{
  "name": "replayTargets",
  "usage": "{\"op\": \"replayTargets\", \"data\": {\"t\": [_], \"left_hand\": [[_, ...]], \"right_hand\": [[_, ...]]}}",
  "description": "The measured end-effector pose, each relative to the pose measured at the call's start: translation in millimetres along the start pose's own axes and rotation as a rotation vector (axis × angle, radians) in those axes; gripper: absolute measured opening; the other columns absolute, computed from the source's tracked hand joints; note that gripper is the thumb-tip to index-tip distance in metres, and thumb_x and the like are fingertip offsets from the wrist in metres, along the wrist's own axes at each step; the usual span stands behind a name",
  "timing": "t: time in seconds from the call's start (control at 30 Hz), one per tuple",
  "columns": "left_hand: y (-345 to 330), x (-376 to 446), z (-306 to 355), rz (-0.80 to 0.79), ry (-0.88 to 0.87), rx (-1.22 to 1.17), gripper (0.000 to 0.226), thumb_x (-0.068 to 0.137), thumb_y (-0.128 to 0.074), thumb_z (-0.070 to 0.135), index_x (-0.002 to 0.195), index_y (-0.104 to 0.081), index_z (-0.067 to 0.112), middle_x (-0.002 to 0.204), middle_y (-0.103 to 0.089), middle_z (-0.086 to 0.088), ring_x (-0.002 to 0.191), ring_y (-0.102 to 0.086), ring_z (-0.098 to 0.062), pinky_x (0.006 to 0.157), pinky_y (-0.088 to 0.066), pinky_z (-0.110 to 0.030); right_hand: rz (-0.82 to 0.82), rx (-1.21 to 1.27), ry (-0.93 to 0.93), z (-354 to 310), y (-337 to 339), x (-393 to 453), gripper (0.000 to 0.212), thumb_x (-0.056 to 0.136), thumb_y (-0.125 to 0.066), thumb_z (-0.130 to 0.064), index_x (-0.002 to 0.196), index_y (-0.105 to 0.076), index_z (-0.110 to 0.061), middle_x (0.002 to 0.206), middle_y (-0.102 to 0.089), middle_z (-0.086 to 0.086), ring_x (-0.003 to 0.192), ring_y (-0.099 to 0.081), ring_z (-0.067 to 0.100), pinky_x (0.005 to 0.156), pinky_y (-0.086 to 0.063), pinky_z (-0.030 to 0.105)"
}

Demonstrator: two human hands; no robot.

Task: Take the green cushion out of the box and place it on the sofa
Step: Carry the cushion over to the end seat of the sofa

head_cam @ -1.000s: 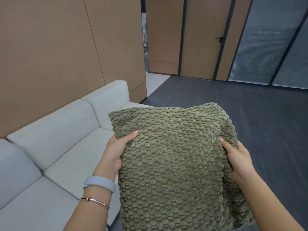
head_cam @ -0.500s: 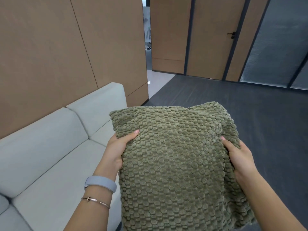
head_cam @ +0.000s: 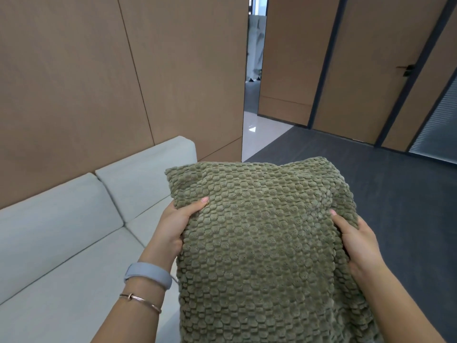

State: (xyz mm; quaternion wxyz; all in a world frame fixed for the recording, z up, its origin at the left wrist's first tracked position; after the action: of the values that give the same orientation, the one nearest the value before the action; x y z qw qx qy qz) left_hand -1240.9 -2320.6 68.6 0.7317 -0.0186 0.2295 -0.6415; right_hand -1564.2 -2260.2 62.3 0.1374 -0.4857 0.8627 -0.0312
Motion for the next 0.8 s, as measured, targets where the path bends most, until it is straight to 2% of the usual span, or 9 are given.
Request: {"op": "replayTargets", "data": {"t": [0.13, 0.33, 0.6, 0.8], "left_hand": [[-8, 47, 7, 0.056, -0.014, -0.006, 0.04, 0.072, -0.075, 0.009, 0.11, -0.062, 0.01, 0.101, -0.073, -0.012, 0.084, -0.072, -0.024, 0.059, -0.057, -0.029], [-5, 128, 13, 0.113, -0.02, -0.056, 0.046, 0.07, -0.076, 0.008, 0.114, -0.062, 0.008, 0.105, -0.073, -0.015, 0.091, -0.071, -0.028, 0.068, -0.057, -0.035], [11, 230, 52, 0.213, -0.044, -0.14, 0.047, 0.071, -0.075, 0.008, 0.116, -0.06, 0.007, 0.107, -0.071, -0.017, 0.095, -0.07, -0.031, 0.076, -0.056, -0.039], [43, 270, 76, 0.314, -0.08, -0.184, 0.045, 0.072, -0.074, 0.006, 0.116, -0.062, 0.007, 0.106, -0.072, -0.016, 0.091, -0.072, -0.029, 0.068, -0.058, -0.036]], "right_hand": [[-0.041, 0.016, -0.027, 3, -30, 58, 0.013, 0.081, -0.067, -0.023, 0.093, -0.062, -0.023, 0.102, -0.069, 0.008, 0.094, -0.066, 0.026, 0.086, -0.052, 0.045], [-0.089, 0.013, -0.053, 14, -84, 141, 0.015, 0.08, -0.069, -0.021, 0.094, -0.064, -0.021, 0.105, -0.069, 0.011, 0.095, -0.067, 0.028, 0.087, -0.052, 0.048], [-0.221, -0.02, -0.078, 5, -193, 245, 0.011, 0.081, -0.067, -0.02, 0.091, -0.063, -0.022, 0.1, -0.069, 0.01, 0.091, -0.067, 0.026, 0.081, -0.053, 0.043], [-0.335, -0.094, -0.112, 14, -271, 291, 0.014, 0.081, -0.068, -0.023, 0.093, -0.063, -0.024, 0.104, -0.069, 0.009, 0.093, -0.067, 0.027, 0.084, -0.053, 0.046]]}}
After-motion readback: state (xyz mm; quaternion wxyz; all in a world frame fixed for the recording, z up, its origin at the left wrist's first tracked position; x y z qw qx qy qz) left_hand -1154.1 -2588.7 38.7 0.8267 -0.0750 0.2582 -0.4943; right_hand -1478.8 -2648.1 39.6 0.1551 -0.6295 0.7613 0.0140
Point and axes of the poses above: each hand's wrist, its own x-axis towards the middle knuckle, its own y-axis out of the back of the hand, z = x × y, the point moved 6 cm from there along x, towards the middle knuckle
